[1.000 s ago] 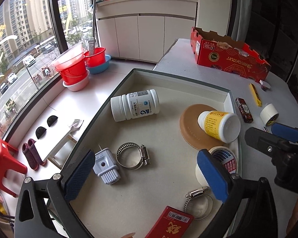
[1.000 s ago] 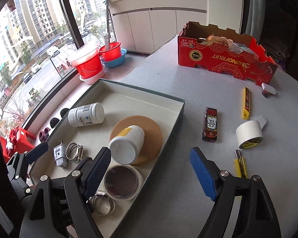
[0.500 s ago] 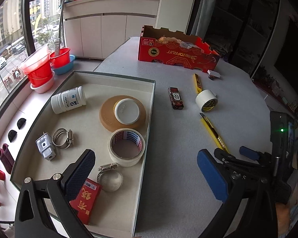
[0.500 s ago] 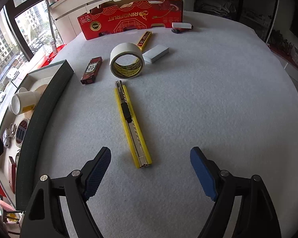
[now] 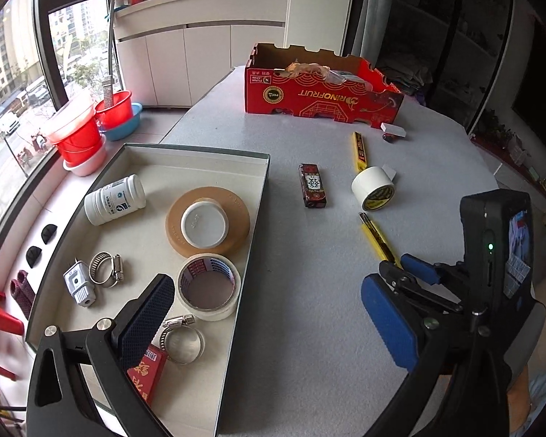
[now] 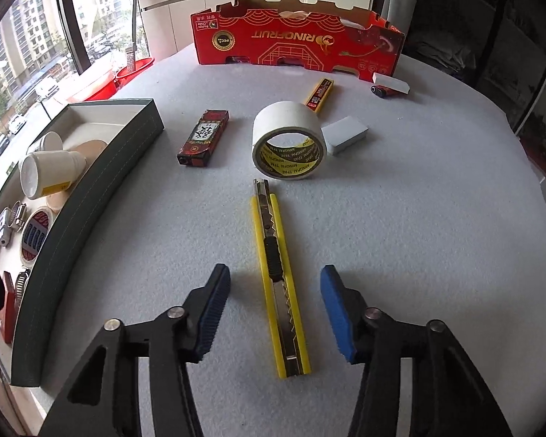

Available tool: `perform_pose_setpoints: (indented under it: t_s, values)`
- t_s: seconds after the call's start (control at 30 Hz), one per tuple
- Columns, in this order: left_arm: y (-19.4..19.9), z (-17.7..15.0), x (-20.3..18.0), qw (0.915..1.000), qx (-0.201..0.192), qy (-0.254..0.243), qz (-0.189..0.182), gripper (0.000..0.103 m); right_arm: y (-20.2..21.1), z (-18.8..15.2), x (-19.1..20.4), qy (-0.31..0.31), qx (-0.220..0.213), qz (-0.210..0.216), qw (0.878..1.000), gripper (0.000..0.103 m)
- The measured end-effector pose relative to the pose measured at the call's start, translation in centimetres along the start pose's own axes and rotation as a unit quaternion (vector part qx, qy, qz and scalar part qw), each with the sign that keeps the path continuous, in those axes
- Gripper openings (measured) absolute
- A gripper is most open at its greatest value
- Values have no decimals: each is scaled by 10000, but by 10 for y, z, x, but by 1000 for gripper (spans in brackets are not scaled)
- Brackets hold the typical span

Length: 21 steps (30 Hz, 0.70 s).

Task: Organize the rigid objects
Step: 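Grasp the yellow utility knife with the right gripper while the left gripper grasps the white tape roll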

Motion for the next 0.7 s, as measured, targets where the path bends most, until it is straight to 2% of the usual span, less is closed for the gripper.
perform_pose_setpoints:
  t_s: [0.1, 0.3, 0.47, 0.7]
  values:
    - [-4, 11, -20, 9999, -51, -132, -77, 103, 8, -11, -16, -114, 15, 19, 9999, 17]
    - [-36, 38, -77, 9963, -219, -832, -3, 103, 39, -54, -77, -792, -14, -139, 9968, 17]
    - [-84, 55, -111, 9982, 79, -595, 1, 103, 51, -67, -93, -1143, -92, 20, 9934, 17]
    - [-145, 55, -126, 9954, 433, -732, 439, 103, 53, -68, -90, -1137, -237, -83, 9932, 17]
Point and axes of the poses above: each gripper's, at about its wrist camera, not at the fingertips, and y roughly against the way its jaws point, x to its left, z to its top, the point moved 9 cm from there along -y, roughly the way its jaws point, and after that the axes turned 4 degrees about -x, right-handed, at the moved point
